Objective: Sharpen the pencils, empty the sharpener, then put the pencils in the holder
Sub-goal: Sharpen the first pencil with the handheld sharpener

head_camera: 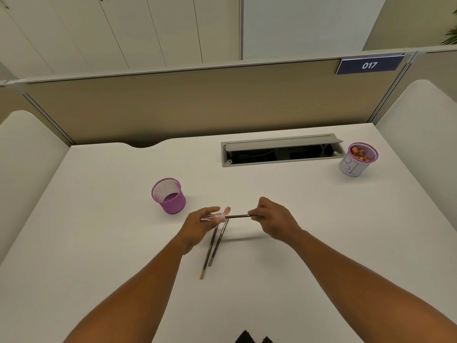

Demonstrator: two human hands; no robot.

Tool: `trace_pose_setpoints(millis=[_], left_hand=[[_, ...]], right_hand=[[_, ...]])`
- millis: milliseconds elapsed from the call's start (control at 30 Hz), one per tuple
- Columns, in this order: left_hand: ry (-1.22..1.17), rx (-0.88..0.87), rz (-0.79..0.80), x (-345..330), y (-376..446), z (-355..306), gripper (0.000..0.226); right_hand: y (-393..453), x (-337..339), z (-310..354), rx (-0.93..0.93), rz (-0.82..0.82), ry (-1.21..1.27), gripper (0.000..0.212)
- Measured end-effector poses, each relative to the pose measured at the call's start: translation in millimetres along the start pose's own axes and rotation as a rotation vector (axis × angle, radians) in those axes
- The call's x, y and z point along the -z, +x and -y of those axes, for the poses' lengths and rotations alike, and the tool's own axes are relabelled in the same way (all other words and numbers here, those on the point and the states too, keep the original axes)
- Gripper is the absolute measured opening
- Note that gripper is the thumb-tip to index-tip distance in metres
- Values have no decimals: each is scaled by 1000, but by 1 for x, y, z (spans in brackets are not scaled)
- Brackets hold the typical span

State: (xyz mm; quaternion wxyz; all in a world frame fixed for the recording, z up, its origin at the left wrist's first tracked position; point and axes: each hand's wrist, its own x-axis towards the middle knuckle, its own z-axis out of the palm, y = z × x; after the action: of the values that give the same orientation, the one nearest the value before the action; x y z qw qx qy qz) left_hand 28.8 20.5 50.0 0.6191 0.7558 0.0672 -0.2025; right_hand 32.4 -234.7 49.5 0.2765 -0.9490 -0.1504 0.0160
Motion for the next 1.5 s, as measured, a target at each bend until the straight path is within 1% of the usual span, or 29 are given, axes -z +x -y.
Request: trace_pose_setpoints(millis=[67, 167, 267, 333, 367, 433, 567, 633, 667, 733, 800, 867, 967, 1033, 1100, 1167, 1233, 1267, 1367, 1400, 1433, 1500], left_hand=[[-202, 35, -33, 3, -2, -2, 53], [-481, 56, -42, 2, -3, -4, 55], [-603, 58, -16, -1, -4, -9, 48], [-642, 34, -15, -2, -7, -12, 39], [-662, 20, -14, -1, -8, -12, 38], [-707, -8, 3, 0, -14, -15, 36], [-792, -57, 48, -2, -15, -26, 36], [-831, -67, 46, -5, -19, -30, 39], [-848, -76, 41, -7, -21, -32, 41], [-872, -93, 15, -10, -24, -37, 45], [-874, -106, -4, -13, -27, -43, 45], [-881, -120, -6, -14, -30, -49, 40], [-897, -143, 8, -16, -34, -52, 34], [-910, -150, 31, -18, -37, -56, 38], [-908, -156, 54, -21, -40, -61, 44], [-872, -167, 70, -22, -43, -66, 47], [-825, -188, 96, -21, -45, -72, 49], [-811, -198, 112, -21, -46, -75, 50], [-816, -202, 109, -21, -48, -81, 51], [-836, -200, 90, -22, -48, -81, 48], [-854, -199, 67, -23, -47, -81, 42], [-860, -201, 20, -25, -46, -85, 31]], right_hand=[[-2, 3, 4, -11, -20, 76, 16], [-5, 5, 13, 20, -78, 99, 14], [-10, 6, 25, 65, -180, 19, 11], [-11, 8, 33, 55, -201, -33, 12], [-11, 10, 37, 33, -177, -55, 14], [-10, 13, 44, -48, -71, -60, 19], [-1, 26, 51, -263, 130, 195, 25], [-1, 31, 55, -287, 167, 270, 25], [-2, 31, 57, -289, 154, 290, 23], [-7, 32, 60, -273, 63, 327, 17], [-15, 32, 61, -211, -38, 299, 15], [-22, 33, 60, -125, -128, 177, 14], [-33, 32, 60, -54, -335, 62, 14], [-39, 32, 62, 7, -451, -31, 13], [-43, 35, 65, 54, -502, -128, 13], [-45, 41, 69, 31, -464, -184, 22], [-44, 48, 75, -67, -361, -198, 36], [-43, 52, 78, -134, -281, -153, 42], [-31, 71, 89, -384, 9, 188, 48], [-29, 77, 92, -401, 48, 234, 48], [-28, 82, 93, -381, 51, 229, 48], [-32, 86, 93, -287, -2, 196, 37]])
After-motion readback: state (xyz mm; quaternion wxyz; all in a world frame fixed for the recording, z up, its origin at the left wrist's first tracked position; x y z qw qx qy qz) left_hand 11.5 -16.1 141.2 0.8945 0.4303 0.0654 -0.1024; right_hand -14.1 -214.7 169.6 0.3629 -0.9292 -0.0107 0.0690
